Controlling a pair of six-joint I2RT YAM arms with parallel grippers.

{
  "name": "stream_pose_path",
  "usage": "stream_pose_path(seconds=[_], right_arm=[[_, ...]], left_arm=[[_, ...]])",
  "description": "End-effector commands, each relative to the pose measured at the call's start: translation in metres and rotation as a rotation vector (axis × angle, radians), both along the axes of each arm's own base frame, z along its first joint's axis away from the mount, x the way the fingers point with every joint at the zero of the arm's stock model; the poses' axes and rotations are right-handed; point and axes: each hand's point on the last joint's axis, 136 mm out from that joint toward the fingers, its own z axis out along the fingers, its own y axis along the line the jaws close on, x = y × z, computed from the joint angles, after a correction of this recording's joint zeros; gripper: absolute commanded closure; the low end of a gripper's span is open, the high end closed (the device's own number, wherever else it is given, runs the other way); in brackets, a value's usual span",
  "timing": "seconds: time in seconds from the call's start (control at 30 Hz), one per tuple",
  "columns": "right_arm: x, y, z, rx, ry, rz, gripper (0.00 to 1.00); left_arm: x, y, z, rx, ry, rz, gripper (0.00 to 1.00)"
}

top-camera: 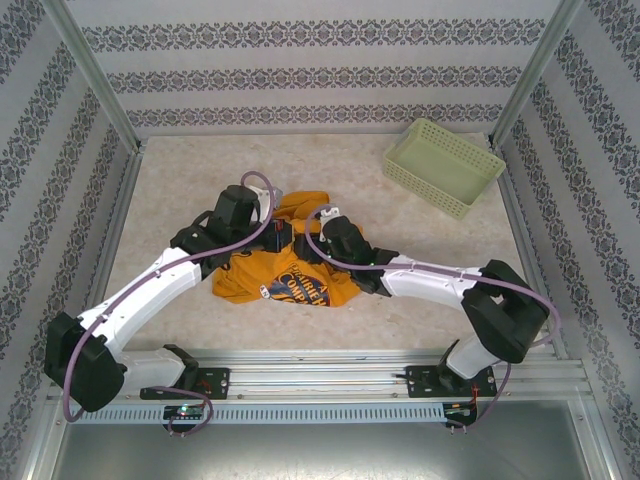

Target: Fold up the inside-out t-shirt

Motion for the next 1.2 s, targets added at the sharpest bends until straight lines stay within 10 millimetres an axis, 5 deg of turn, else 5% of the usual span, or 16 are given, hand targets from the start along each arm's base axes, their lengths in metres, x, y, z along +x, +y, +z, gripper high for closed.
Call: stream_pose_path(seconds=[0.0,0.07,0.23,0.3,0.5,0.63,0.77,0.87,1.03,1.17], right_arm=[[-0.002,0.012,0.02,0.021,-0.034,0.054,0.82],[-0.006,0.011,0.033,0.033,-0.047,0.063,0.99],[-0.027,-0.005,0.07,0.043,-0.103,0.066,1.0],[-0.034,-0.03,0.075,0.034,-0.103,0.003,1.0],[-0.062,-0.093,0.038,0.016,-0.022,-0.114,1.0],[-0.083,-0.121,-0.011,0.032,0.085,-0.181,1.0],[-0.099,-0.144,-0.063,0.03,0.209,-0.273,1.0],[-0.105,-0.152,-0.083,0.032,0.262,-0.316,1.0],[-0.1,-0.151,-0.078,0.037,0.252,-0.331,1.0],[-0.092,-0.145,-0.065,0.017,0.227,-0.326,1.0]], left_arm=[[0.002,0.005,0.022,0.031,-0.058,0.009,1.0],[0.009,0.012,0.026,0.07,-0.074,0.045,1.0],[0.032,0.017,0.031,0.142,-0.075,0.098,0.93],[0.041,0.009,0.025,0.141,-0.043,0.092,0.82],[0.036,0.009,-0.005,0.135,0.013,0.103,0.36],[0.028,0.03,-0.051,0.251,0.076,0.142,0.21],[0.022,0.039,-0.101,0.354,0.186,0.151,0.18],[0.02,0.038,-0.119,0.385,0.23,0.128,0.19],[0.022,0.044,-0.14,0.454,0.26,0.127,0.22],[0.033,0.055,-0.149,0.517,0.267,0.18,0.44]])
